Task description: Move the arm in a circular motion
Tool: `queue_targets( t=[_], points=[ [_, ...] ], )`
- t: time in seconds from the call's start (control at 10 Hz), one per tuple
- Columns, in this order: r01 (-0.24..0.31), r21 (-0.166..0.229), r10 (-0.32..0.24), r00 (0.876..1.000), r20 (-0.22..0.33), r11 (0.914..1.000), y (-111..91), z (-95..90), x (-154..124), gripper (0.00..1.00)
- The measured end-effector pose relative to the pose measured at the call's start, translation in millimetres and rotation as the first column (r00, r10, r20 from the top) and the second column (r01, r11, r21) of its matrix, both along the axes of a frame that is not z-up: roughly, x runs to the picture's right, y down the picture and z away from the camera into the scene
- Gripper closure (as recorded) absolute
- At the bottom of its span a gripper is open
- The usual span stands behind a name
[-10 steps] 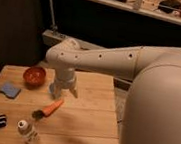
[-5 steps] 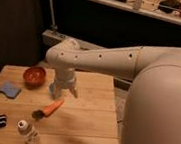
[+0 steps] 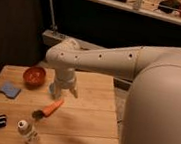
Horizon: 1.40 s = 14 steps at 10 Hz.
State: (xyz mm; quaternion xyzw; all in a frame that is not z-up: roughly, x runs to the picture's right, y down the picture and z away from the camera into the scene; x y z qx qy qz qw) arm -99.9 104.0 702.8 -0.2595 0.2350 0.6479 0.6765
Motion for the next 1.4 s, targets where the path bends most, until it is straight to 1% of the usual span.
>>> queue_targets(
  t=[0.2, 0.4, 0.5, 0.6, 0.7, 0.8, 0.9, 1.0, 1.1, 1.2, 1.3, 1.4],
  points=[
    [-0.025, 0.000, 0.025, 0.999, -0.029, 0.9997, 4.2, -0.6, 9.6, 0.35],
    [-0.073, 0.001, 0.072, 0.994, -0.083, 0.9974, 10.2, -1.9, 29.4, 0.35],
    [-0.107, 0.006, 0.107, 0.987, -0.118, 0.9943, 13.2, -1.5, 43.8, 0.35],
    [-0.143, 0.013, 0.143, 0.977, -0.160, 0.9896, 15.7, -1.2, 63.1, 0.35],
    [-0.185, 0.026, 0.187, 0.960, -0.207, 0.9823, 17.7, -0.9, 89.2, 0.35],
    [-0.234, 0.048, 0.239, 0.936, -0.257, 0.9710, 18.0, 0.2, 120.8, 0.35],
    [-0.254, 0.060, 0.261, 0.924, -0.279, 0.9653, 17.5, 1.1, 135.5, 0.35],
    [-0.296, 0.100, 0.313, 0.893, -0.323, 0.9498, 11.5, 5.9, 171.6, 0.35],
    [-0.322, 0.131, 0.348, 0.871, -0.346, 0.9376, 3.8, 11.4, 195.5, 0.35],
    [-0.339, 0.154, 0.372, 0.853, -0.366, 0.9281, -3.9, 16.6, 216.4, 0.35],
    [-0.359, 0.189, 0.406, 0.833, -0.376, 0.9137, -24.0, 27.7, 245.0, 0.35],
    [-0.364, 0.209, 0.418, 0.830, -0.368, 0.9077, -40.7, 35.8, 254.9, 0.35]
  ],
)
